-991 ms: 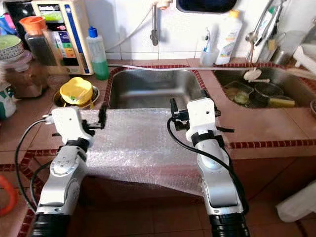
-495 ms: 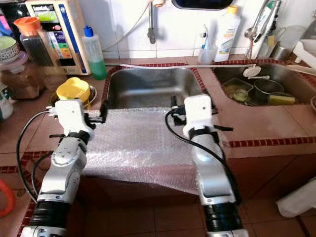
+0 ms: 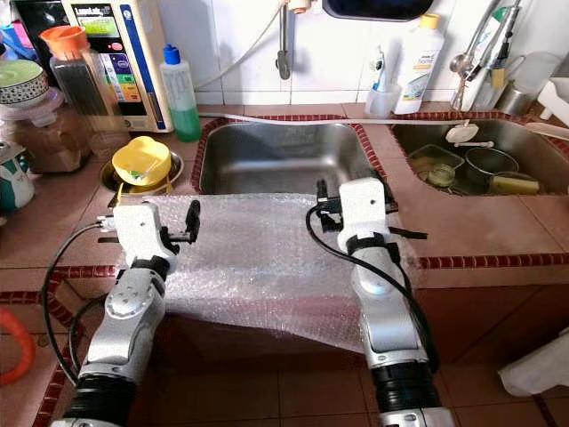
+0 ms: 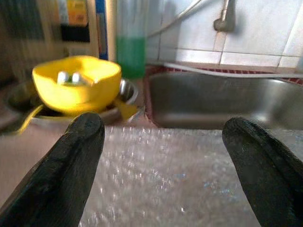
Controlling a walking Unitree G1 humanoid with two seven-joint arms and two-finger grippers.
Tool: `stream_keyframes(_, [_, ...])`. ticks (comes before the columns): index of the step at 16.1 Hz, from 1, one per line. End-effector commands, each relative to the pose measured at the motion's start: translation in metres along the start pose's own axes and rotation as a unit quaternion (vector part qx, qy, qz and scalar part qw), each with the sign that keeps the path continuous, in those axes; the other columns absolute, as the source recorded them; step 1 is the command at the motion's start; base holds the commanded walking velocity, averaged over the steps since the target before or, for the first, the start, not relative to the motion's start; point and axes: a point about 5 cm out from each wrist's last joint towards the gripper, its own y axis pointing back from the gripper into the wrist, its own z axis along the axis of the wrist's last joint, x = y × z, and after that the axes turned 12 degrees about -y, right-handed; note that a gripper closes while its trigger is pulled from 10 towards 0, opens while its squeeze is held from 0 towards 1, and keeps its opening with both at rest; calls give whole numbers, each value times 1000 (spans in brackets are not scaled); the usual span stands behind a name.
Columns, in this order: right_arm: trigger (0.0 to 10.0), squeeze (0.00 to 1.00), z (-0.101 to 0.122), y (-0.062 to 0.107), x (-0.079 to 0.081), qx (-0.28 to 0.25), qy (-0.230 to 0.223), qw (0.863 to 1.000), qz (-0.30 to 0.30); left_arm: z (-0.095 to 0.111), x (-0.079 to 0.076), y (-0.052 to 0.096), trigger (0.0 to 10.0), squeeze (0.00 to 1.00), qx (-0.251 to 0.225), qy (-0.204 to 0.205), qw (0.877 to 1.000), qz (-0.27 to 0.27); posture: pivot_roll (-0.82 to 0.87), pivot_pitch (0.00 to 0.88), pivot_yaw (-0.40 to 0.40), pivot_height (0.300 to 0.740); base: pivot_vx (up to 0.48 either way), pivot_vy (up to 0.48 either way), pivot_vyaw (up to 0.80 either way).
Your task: Kitchen organization
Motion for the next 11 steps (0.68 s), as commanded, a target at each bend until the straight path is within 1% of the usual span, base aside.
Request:
stream_keyframes(1, [10000, 0, 7, -1, 1, -18, 5, 1000, 2, 9, 1, -5, 10000, 0, -25, -19, 1000, -4, -11, 0, 30, 740, 0, 0, 0])
stream_keyframes(2, [10000, 0, 11, -1, 1, -25, 8, 1000, 3, 6, 3, -5, 10000, 0, -18, -11, 1000, 1, -19, 0, 35, 740, 0, 0, 0])
stream_keyframes(4, [10000, 0, 14, 0, 4, -34, 14, 999, 8, 6, 1, -4, 10000, 0, -17, -9, 1000, -6, -25, 0, 38, 740, 0, 0, 0])
stream_keyframes(6, [10000, 0, 13, 4, 6, -33, 6, 999, 12, 7, -2, -5, 10000, 0, -21, -7, 1000, -9, -36, 0, 38, 740, 0, -308, 0])
stream_keyframes(7, [10000, 0, 12, 5, 7, -33, 6, 999, 14, 7, -2, -6, 10000, 0, -20, 1, 1000, -8, -39, 0, 37, 740, 0, -326, 0])
stream_keyframes(9, [10000, 0, 19, 3, 10, -46, 7, 999, 23, 8, 2, -12, 10000, 0, -23, -4, 1000, 1, -44, 0, 38, 740, 0, -332, 0])
stream_keyframes(11, [10000, 0, 20, 3, 11, -49, 9, 998, 27, 9, 3, -13, 10000, 0, -25, -5, 1000, 3, -45, 0, 38, 740, 0, -326, 0])
